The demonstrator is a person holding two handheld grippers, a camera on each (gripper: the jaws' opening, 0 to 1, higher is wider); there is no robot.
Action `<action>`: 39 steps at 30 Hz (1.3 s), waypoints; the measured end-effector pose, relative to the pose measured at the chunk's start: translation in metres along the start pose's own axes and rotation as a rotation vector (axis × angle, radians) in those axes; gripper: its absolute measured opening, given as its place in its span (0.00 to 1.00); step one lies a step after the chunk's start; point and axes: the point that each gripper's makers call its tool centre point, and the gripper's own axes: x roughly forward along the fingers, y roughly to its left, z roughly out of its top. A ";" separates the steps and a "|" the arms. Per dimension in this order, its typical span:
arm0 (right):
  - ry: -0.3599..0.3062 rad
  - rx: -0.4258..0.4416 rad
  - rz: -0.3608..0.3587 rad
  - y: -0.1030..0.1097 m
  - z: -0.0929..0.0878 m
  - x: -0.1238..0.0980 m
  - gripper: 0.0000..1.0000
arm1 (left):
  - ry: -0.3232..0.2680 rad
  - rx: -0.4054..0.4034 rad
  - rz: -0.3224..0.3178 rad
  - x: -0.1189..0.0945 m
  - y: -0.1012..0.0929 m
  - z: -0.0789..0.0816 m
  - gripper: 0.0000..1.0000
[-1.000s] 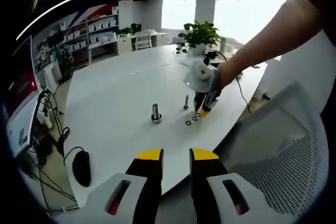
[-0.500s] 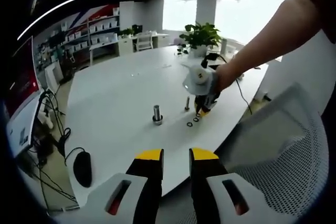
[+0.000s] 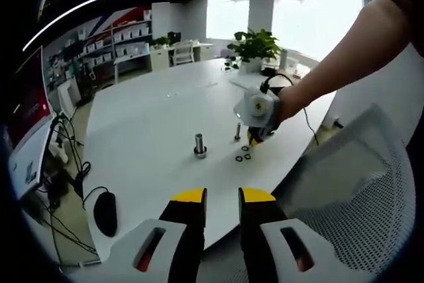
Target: Place the washer onto the threaded stud by aligning its center hole with the stud, sliding it down to the base, and recovering from edge contact or off-axis alignment until the washer reaches the visible bottom stop.
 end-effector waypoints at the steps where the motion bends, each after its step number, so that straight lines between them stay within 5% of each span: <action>1: -0.021 0.018 0.007 -0.003 0.000 0.000 0.06 | 0.000 -0.001 0.002 0.000 0.000 0.000 0.17; 7: -0.163 0.166 0.066 0.002 0.000 -0.002 0.10 | -0.004 -0.004 0.003 0.000 0.001 0.001 0.17; 10: -0.145 0.229 0.100 0.008 0.000 -0.005 0.19 | -0.007 -0.003 0.004 0.000 0.001 0.002 0.17; 13: -0.142 0.122 0.048 0.004 0.008 -0.002 0.22 | -0.008 -0.004 0.003 -0.001 0.001 0.001 0.17; 21: -0.150 0.154 0.008 0.009 0.029 -0.009 0.22 | -0.008 0.001 0.009 -0.001 0.002 0.000 0.17; 30: -0.120 0.202 0.073 0.007 0.024 -0.006 0.20 | -0.011 0.002 0.016 -0.002 0.003 0.000 0.17; 34: -0.106 0.107 0.071 0.019 0.023 -0.014 0.20 | -0.012 0.001 0.016 -0.002 0.004 0.001 0.17; 39: -0.090 0.038 0.089 0.006 0.022 0.001 0.20 | -0.008 0.003 0.012 -0.001 0.003 0.000 0.17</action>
